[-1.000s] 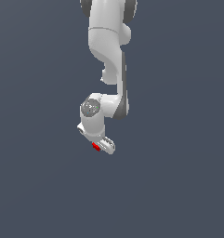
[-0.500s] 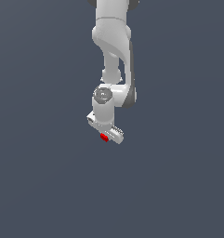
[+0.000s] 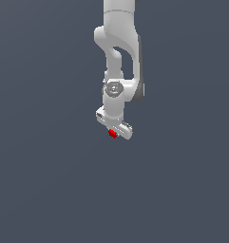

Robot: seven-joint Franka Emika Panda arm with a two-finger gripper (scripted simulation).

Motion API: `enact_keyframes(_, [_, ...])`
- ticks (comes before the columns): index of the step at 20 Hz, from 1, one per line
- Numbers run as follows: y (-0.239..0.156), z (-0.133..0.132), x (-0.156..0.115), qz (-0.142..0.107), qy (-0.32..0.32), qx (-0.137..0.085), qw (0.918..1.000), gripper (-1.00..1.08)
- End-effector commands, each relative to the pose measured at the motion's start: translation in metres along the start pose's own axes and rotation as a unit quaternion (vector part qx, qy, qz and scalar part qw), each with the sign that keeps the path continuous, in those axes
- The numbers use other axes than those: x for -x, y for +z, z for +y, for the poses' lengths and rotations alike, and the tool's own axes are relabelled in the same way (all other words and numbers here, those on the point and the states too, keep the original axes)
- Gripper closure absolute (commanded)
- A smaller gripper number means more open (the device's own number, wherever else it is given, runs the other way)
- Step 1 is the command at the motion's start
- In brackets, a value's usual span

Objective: Pick up the red cube and move it to a goal position.

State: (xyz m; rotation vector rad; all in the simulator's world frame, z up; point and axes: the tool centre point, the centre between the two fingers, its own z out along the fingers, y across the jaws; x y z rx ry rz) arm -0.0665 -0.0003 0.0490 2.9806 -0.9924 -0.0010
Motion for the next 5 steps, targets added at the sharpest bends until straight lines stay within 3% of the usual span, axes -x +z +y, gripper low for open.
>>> enact_keyframes(1, [-0.0016, -0.0005, 0.0055, 0.000, 0.000, 0.000, 1.0000, 1.08])
enact_keyframes(5, [-0.0022, -0.0013, 0.0073, 0.000, 0.000, 0.000, 1.0000, 1.08])
